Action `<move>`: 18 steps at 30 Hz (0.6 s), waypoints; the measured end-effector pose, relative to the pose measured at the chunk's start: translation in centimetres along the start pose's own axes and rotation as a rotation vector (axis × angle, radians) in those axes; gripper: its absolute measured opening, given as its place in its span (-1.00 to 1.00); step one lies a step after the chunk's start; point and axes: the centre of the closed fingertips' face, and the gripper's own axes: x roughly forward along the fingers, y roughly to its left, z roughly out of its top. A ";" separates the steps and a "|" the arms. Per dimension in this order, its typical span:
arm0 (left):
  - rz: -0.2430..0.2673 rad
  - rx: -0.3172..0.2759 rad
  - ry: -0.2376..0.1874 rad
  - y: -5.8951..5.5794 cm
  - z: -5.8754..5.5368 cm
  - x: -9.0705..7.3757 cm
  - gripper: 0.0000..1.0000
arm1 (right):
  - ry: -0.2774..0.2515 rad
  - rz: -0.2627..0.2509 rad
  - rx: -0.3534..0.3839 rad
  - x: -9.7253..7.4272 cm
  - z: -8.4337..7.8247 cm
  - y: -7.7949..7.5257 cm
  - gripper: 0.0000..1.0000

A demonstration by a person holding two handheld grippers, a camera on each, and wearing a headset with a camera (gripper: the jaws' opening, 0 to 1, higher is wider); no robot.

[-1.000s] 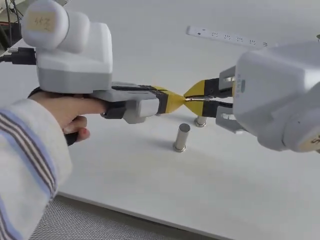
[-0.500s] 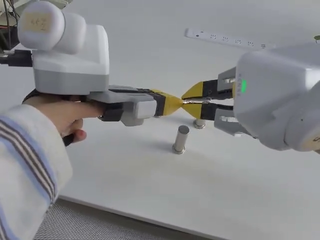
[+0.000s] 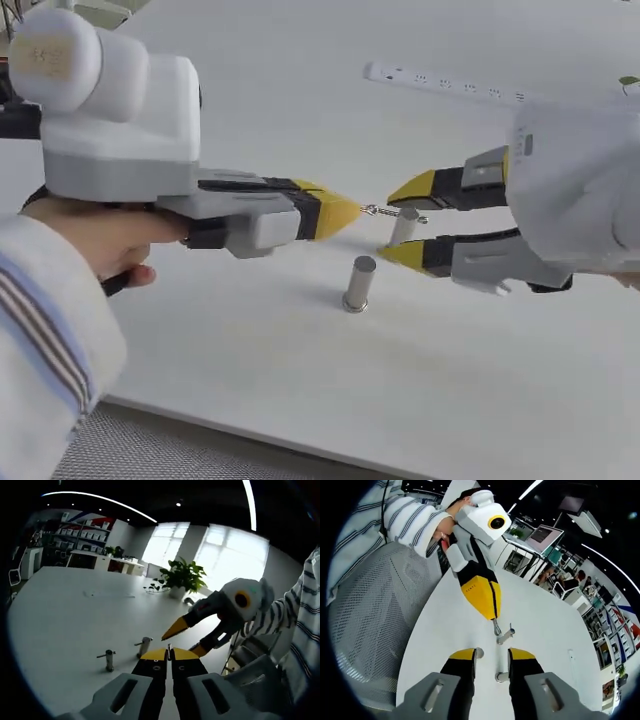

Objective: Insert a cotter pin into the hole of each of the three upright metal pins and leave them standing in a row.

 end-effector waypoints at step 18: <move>-0.117 0.340 0.014 -3.2 -0.4 -0.2 -1.00 | -0.078 0.131 0.192 -0.7 1.1 1.9 -0.60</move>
